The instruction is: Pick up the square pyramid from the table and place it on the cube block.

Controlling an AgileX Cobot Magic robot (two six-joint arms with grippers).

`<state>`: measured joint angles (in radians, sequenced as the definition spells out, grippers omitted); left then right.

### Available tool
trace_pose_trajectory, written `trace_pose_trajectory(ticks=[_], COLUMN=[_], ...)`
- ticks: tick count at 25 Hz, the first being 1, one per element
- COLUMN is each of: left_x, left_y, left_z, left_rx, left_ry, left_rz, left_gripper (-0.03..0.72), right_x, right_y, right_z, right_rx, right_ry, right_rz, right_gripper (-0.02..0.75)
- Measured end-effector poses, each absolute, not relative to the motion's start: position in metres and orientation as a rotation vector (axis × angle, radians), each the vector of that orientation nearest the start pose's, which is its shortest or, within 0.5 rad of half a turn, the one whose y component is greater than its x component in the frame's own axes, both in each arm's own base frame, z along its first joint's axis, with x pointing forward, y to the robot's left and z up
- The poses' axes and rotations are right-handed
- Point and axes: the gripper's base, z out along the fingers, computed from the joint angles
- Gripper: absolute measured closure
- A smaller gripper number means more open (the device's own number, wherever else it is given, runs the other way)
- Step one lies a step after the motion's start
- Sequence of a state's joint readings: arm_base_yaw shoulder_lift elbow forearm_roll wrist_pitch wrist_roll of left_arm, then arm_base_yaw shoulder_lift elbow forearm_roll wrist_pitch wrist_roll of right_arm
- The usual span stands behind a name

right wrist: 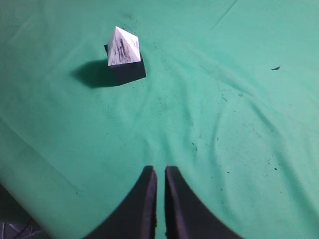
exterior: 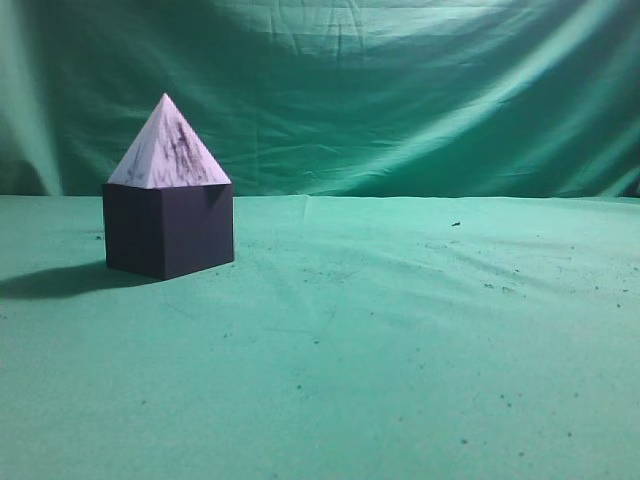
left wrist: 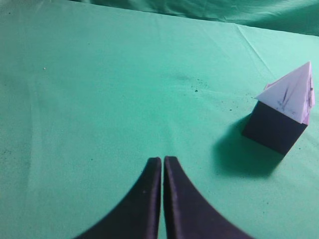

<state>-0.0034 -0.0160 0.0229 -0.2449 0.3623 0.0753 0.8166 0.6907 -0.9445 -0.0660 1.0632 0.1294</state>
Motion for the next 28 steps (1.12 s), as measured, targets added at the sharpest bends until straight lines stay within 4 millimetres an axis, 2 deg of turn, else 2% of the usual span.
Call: trace_pose_trajectory(ticks=[4,7,12,19,24,28], left_x=[0.052,0.052,0.052,0.052,0.052,0.052], left_y=[-0.008,-0.008,-0.008,-0.008,-0.008,-0.008], left_z=[0.175,0.175,0.175,0.175,0.175,0.175], left_rx=[-0.079,-0.079,-0.079,-0.079,-0.079,-0.079], left_ry=[1.844,1.844,1.844,1.844,1.844,1.844], left_rz=[-0.19,-0.19,-0.19,-0.19,-0.19,-0.19], left_gripper=[0.688,0.688,0.688,0.688,0.688,0.688], right_x=[0.068,0.066,0.064,0.055,0.052,0.052], right_y=[0.059,0.049,0.031,0.012,0.002,0.0], right_z=[0.377,0.369,0.344,0.276,0.226,0.19], right_rx=[-0.779,-0.763,-0.565,-0.311,-0.152,-0.108], right_ry=[2.154,2.101,1.963,1.828,1.789,1.821], right_rz=[0.359,0.294,0.254,0.141,0.026,-0.016], right_gripper=[0.678,0.678,0.678,0.678,0.678,0.678])
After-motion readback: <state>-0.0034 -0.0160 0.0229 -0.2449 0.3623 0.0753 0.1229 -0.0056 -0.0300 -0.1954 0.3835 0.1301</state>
